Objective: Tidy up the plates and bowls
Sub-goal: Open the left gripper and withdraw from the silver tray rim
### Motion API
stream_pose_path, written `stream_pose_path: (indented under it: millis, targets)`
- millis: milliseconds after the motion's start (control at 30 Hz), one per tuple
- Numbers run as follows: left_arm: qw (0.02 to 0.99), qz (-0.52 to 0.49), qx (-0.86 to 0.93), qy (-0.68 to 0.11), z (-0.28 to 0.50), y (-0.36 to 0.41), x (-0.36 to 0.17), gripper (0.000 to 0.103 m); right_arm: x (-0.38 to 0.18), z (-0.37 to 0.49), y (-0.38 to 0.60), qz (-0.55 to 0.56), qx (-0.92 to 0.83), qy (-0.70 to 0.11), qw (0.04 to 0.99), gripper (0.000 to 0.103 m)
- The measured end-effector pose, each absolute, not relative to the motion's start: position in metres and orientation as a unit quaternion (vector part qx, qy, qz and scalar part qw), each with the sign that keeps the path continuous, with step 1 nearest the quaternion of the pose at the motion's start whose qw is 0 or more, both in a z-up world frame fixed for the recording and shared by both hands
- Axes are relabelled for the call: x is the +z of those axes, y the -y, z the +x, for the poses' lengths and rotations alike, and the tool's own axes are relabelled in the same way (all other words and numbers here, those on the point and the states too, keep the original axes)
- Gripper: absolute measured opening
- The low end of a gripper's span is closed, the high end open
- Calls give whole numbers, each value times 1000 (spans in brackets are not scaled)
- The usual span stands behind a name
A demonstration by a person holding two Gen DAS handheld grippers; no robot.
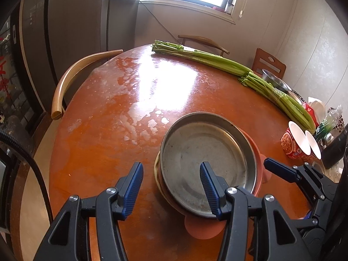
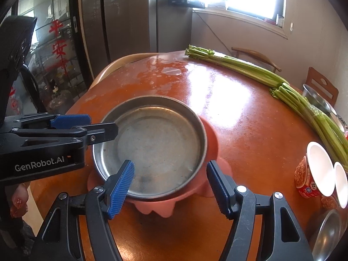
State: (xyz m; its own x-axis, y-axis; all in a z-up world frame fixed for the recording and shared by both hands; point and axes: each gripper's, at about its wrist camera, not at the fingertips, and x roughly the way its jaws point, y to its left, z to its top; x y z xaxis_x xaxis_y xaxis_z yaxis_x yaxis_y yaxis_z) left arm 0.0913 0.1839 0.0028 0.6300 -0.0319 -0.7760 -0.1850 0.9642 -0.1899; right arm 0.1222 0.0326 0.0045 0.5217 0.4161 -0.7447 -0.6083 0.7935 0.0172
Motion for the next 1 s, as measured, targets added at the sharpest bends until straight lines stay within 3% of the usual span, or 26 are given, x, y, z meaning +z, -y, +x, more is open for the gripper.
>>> stream_pose_path:
  millis: [667, 1000]
  targets:
    - [872, -199, 25, -446, 90, -207, -18, 54, -2, 136, 16, -30, 271, -440, 856, 72]
    - [866, -184, 5, -465, 106, -185, -32, 54, -14, 145, 10, -20, 285, -460, 841, 72]
